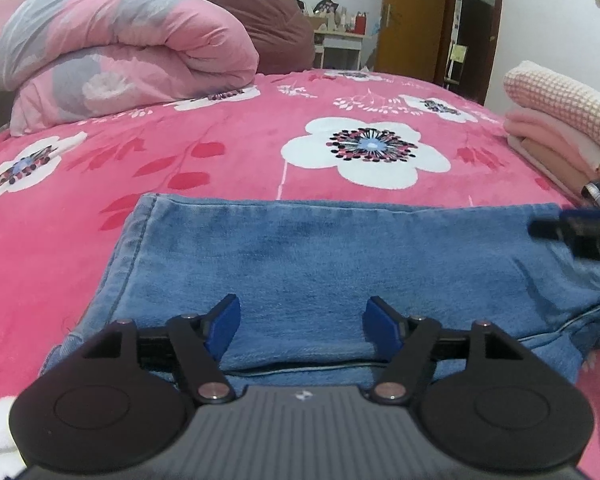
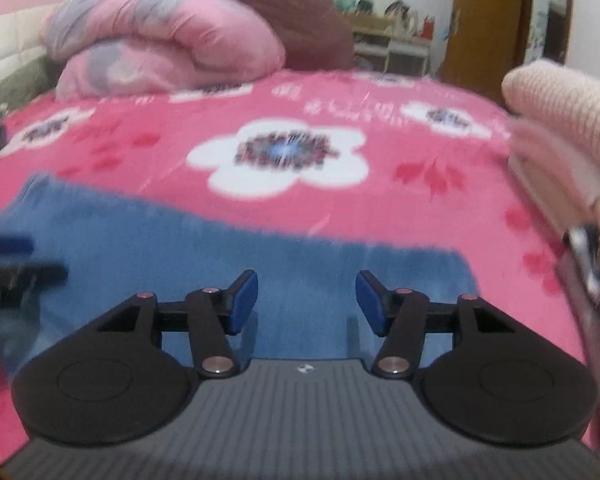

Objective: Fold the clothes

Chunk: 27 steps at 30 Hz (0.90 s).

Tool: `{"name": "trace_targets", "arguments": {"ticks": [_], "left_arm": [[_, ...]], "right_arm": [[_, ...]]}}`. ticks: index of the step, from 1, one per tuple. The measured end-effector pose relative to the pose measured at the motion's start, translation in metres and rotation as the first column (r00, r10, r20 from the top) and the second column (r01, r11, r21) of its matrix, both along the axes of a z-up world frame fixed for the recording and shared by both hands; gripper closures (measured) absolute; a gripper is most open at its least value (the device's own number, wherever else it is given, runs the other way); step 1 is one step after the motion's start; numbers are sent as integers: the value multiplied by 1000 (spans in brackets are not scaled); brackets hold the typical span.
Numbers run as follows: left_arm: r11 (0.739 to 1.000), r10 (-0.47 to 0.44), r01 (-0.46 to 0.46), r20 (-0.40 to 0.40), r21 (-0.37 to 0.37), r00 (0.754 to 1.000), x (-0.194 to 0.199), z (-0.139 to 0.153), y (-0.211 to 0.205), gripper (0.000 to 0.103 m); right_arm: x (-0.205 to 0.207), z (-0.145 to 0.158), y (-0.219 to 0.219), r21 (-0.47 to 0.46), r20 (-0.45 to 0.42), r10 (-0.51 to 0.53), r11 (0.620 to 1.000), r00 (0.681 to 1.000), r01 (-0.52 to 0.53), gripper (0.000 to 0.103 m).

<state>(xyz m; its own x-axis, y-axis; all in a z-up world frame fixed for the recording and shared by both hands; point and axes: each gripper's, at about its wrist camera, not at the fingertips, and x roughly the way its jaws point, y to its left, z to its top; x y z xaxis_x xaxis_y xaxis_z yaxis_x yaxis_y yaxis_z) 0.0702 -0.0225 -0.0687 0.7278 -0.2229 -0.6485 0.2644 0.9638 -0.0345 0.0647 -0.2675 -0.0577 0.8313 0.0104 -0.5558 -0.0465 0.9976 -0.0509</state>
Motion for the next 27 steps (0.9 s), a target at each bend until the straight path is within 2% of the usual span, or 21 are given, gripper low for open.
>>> {"name": "trace_targets", "arguments": {"ticks": [3, 5, 7, 27], "left_arm": [[1000, -5, 5, -4, 21, 1000, 1, 1, -3, 31], [999, -6, 7, -9, 35, 1000, 2, 1, -5, 30], [999, -7, 8, -13, 46, 1000, 2, 1, -7, 30], [992, 15, -10, -38, 127, 999, 7, 5, -21, 26]], "right_arm": [[21, -15, -8, 41, -12, -36, 999, 999, 36, 36], [34, -43, -14, 63, -59, -48, 997, 997, 52, 27], [31, -44, -16, 73, -30, -46, 996, 998, 48, 27], [28, -45, -15, 77, -11, -44, 996, 999, 45, 24]]}}
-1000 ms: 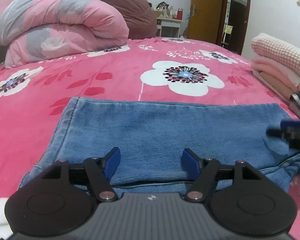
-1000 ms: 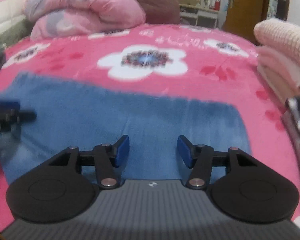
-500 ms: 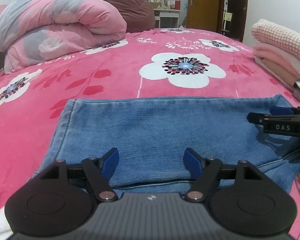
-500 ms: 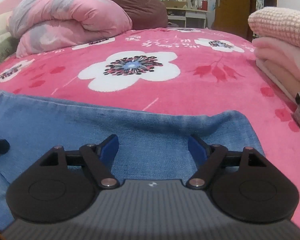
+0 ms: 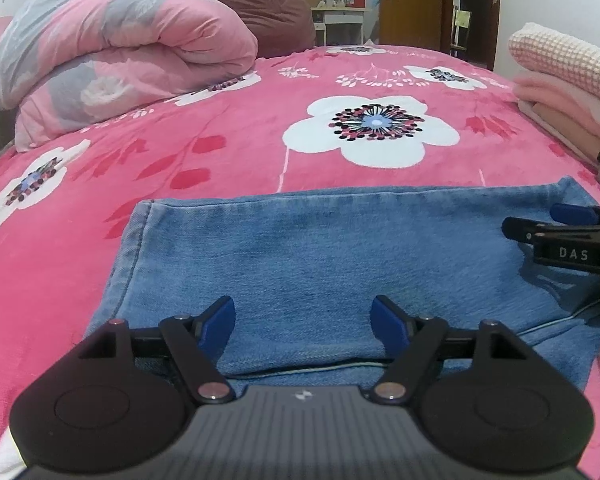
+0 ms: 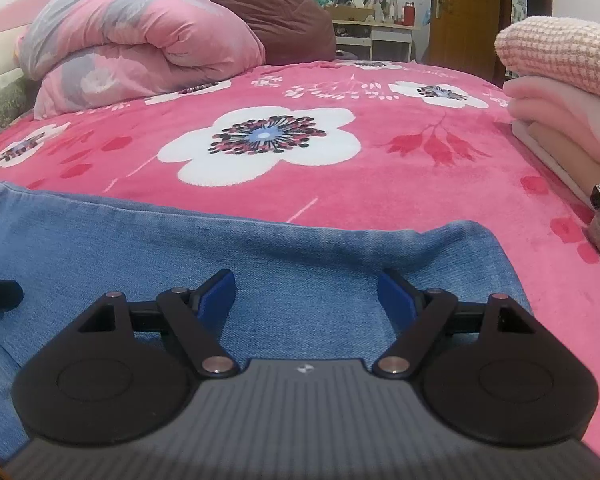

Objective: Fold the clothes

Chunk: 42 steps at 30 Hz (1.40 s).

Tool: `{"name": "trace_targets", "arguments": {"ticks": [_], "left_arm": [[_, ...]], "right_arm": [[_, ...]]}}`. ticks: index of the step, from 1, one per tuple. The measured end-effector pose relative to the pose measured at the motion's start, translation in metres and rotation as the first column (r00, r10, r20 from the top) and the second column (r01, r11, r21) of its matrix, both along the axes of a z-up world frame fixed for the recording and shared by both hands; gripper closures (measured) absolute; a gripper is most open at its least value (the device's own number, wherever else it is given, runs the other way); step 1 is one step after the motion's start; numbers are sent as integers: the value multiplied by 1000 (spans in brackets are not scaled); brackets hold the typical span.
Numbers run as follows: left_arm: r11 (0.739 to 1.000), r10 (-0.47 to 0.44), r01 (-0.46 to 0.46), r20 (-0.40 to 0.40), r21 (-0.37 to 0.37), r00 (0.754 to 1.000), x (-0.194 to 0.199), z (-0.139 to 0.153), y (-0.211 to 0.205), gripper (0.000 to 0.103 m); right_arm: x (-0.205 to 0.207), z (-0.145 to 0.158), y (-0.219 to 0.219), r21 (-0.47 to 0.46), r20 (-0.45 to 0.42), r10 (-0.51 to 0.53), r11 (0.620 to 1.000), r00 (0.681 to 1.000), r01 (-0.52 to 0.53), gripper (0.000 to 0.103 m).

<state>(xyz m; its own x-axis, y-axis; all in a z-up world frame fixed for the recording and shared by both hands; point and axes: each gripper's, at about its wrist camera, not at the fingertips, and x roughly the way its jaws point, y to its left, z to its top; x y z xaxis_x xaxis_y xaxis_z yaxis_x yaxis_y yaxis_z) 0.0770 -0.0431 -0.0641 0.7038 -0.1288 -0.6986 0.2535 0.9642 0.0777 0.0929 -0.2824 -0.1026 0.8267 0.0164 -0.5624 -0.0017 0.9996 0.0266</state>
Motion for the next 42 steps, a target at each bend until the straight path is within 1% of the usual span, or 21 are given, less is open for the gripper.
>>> {"name": "trace_targets", "arguments": {"ticks": [14, 24, 28, 30, 32, 33, 37, 41, 42], "left_arm": [[999, 12, -13, 11, 44, 1000, -2, 0, -6, 21], [999, 1, -2, 36, 33, 999, -4, -2, -2, 19], [1000, 3, -4, 57, 24, 998, -8, -5, -1, 18], [1000, 4, -5, 69, 20, 998, -10, -6, 0, 18], [1000, 6, -7, 78, 15, 997, -11, -7, 0, 18], [1000, 7, -8, 82, 13, 997, -12, -7, 0, 18], [1000, 8, -9, 99, 9, 995, -13, -8, 0, 18], [1000, -4, 3, 111, 2, 994, -14, -9, 2, 17], [1000, -5, 6, 113, -1, 994, -14, -9, 3, 17]], "right_arm": [[-2, -1, -1, 4, 12, -1, 1000, 1000, 1, 24], [-4, -2, 0, -3, 25, -6, 1000, 1000, 7, 23], [-6, -2, -1, -2, 36, -11, 1000, 999, 11, 19], [-6, -2, -2, 9, 38, -5, 1000, 999, 5, 12], [-7, -2, -3, 24, 41, 2, 1000, 999, -3, 4], [-8, -2, -4, 32, 42, 6, 999, 999, -7, 2], [-12, -1, -5, 39, 44, -1, 999, 999, -1, 1], [-34, -1, 1, 12, 42, -18, 1000, 999, 18, 1], [-46, -1, 2, 6, 53, -15, 1000, 998, 15, 1]]}}
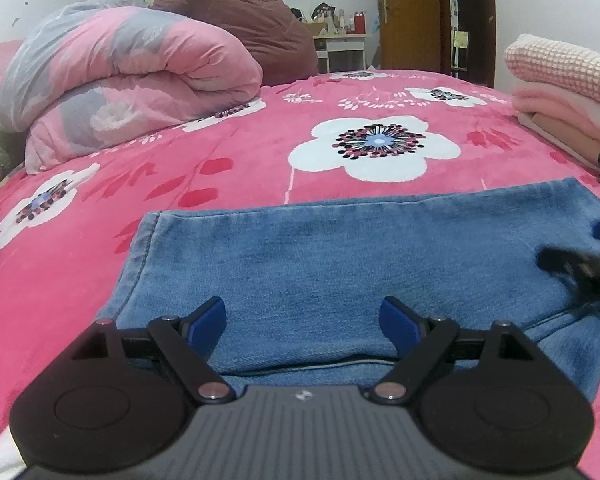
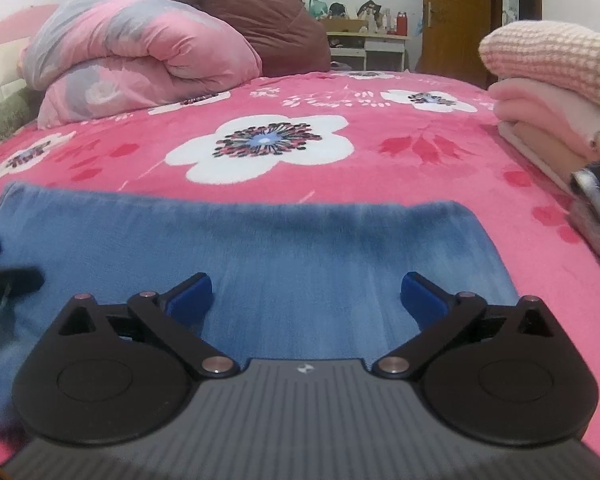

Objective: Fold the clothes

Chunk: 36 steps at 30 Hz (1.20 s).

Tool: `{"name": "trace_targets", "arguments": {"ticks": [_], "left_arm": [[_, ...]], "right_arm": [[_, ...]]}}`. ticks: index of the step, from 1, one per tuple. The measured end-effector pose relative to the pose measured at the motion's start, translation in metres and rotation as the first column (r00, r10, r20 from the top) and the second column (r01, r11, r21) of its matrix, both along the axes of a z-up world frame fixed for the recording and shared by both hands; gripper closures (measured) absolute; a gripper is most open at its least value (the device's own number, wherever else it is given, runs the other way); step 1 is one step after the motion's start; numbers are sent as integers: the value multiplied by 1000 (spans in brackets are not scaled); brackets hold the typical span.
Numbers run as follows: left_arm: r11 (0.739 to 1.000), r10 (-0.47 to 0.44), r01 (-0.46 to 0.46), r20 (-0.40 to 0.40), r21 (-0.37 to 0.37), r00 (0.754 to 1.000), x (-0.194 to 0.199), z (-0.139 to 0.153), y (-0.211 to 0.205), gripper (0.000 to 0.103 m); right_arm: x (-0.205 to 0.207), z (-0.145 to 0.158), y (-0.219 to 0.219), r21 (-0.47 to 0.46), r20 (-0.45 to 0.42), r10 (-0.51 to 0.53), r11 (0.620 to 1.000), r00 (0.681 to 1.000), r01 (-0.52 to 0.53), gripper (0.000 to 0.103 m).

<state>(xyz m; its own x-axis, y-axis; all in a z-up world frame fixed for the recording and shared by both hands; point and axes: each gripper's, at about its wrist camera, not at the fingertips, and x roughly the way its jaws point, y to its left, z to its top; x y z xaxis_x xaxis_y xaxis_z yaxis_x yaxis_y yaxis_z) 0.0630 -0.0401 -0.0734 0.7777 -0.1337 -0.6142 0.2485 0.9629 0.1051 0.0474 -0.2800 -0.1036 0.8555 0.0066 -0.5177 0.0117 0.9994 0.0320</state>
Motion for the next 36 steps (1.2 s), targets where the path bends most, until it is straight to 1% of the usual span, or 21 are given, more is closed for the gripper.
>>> {"name": "trace_targets", "arguments": {"ticks": [3, 5, 6, 8, 11, 12, 13, 14, 16, 18, 19, 20, 21, 22, 23, 24, 27, 30, 35, 36], "left_arm": [[1000, -5, 5, 4, -6, 1000, -1, 0, 1, 17], [1000, -11, 11, 3, -17, 1000, -1, 1, 4, 17], [1000, -20, 20, 0, -20, 1000, -1, 2, 5, 17], [999, -35, 35, -4, -41, 999, -1, 6, 10, 17], [995, -40, 42, 28, -90, 999, -5, 15, 21, 17], [993, -44, 49, 47, -107, 998, -7, 18, 23, 17], [991, -53, 60, 63, -120, 997, -6, 21, 24, 17], [989, -63, 72, 74, -129, 995, -5, 23, 23, 17], [986, -82, 94, 93, -140, 992, -1, 25, 21, 17], [987, -93, 104, 94, -124, 991, 7, 22, 15, 17], [988, -98, 108, 89, -114, 991, 12, 18, 12, 17], [988, -101, 109, 80, -107, 992, 16, 14, 9, 17], [989, -100, 107, 70, -104, 992, 19, 10, 9, 17], [989, -98, 104, 62, -102, 993, 21, 5, 8, 17], [990, -97, 101, 53, -100, 994, 23, 1, 8, 16], [990, -95, 98, 44, -97, 995, 26, -4, 8, 16], [989, -98, 102, 49, -102, 994, 26, -8, 9, 14], [988, -103, 109, 57, -113, 993, 26, -11, 10, 12], [987, -105, 112, 66, -117, 992, 24, -13, 12, 11], [987, -106, 113, 67, -118, 992, 24, -13, 11, 11]], "right_arm": [[-36, -1, 3, -19, 32, 10, 1000, 999, -9, 1], [-64, -2, 0, -19, 71, 36, 999, 997, -35, 1], [-73, -1, -2, -18, 76, 53, 998, 996, -52, 1], [-87, 8, -11, -16, 79, 76, 997, 994, -75, 1], [-91, 36, -40, 52, 138, 13, 998, 990, -20, 1], [-88, 43, -52, 88, 155, -12, 996, 988, -1, 1], [-81, 48, -66, 136, 154, -48, 990, 987, 27, 1], [-74, 52, -80, 182, 151, -83, 982, 985, 54, 1], [-57, 50, -102, 252, 104, -128, 963, 986, 99, 2], [-38, 40, -119, 334, 49, -157, 933, 986, 132, 4], [-31, 34, -124, 372, 25, -158, 918, 987, 138, 8], [-24, 27, -129, 408, 0, -159, 901, 987, 145, 14], [-20, 18, -130, 422, -32, -163, 892, 986, 161, 17], [-16, 10, -132, 435, -62, -167, 883, 984, 177, 24], [-17, 3, -132, 448, -75, -180, 873, 981, 194, 28], [-18, -4, -132, 460, -87, -191, 863, 978, 210, 30], [-31, -7, -133, 500, -77, -184, 843, 980, 198, 34], [-45, -10, -134, 539, -88, -172, 820, 981, 192, 38], [-68, -9, -132, 570, -112, -142, 801, 983, 181, 41], [-72, -9, -132, 583, -116, -140, 792, 983, 182, 41]]}}
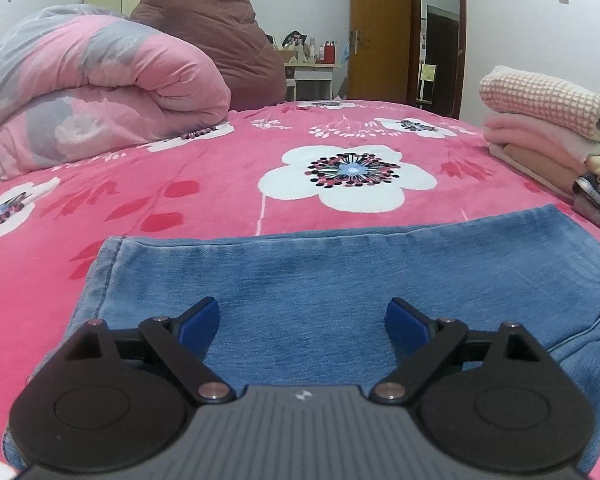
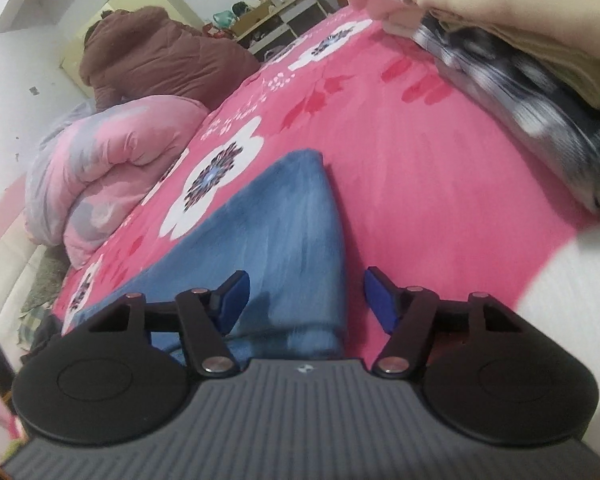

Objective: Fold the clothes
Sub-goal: 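Grasp the jeans edge with the right gripper, then lift the held jeans edge with the right gripper to fold it over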

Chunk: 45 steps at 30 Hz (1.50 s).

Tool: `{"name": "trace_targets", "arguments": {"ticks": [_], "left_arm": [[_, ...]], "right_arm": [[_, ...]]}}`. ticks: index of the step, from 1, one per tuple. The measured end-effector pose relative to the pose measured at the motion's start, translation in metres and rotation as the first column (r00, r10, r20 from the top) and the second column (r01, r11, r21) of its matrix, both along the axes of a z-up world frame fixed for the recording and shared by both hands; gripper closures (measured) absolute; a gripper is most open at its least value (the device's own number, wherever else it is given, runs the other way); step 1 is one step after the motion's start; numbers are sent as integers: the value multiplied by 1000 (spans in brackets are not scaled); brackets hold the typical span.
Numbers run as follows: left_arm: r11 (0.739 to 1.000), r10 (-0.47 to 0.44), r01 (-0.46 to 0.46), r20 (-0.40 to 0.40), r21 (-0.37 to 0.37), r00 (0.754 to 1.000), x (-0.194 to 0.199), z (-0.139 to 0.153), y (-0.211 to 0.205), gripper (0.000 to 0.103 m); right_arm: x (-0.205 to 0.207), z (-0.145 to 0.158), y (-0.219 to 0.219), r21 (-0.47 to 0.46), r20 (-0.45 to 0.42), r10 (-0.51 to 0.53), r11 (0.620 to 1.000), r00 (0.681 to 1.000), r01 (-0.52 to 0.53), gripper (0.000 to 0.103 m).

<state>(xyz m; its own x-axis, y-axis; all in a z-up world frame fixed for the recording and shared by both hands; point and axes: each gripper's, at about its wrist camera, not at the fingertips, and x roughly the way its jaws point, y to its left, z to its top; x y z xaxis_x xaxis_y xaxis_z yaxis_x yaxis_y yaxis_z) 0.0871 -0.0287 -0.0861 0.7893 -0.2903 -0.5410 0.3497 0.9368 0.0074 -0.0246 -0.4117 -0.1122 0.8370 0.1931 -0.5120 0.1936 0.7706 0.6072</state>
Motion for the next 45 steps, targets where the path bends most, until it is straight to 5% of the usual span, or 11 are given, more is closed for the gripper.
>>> {"name": "trace_targets", "arguments": {"ticks": [13, 19, 25, 38, 45], "left_arm": [[1000, -2, 3, 10, -5, 1000, -1, -1, 0, 10], [1000, -3, 3, 15, -5, 1000, -2, -2, -1, 10], [1000, -1, 1, 22, 11, 1000, -3, -2, -3, 10], [1000, -6, 6, 27, 14, 1000, -6, 1, 0, 11], [995, -93, 83, 187, 63, 978, -26, 38, -1, 14]], "right_arm": [[5, -12, -8, 163, 36, -54, 986, 998, 48, 54], [12, -17, -4, 160, 58, -62, 986, 996, 52, 59], [5, -14, -8, 174, 43, -60, 983, 997, 52, 89], [40, 105, 51, -73, 272, 128, 991, 954, -112, 92], [34, 122, 66, -99, 296, 173, 984, 939, -150, 92]]}}
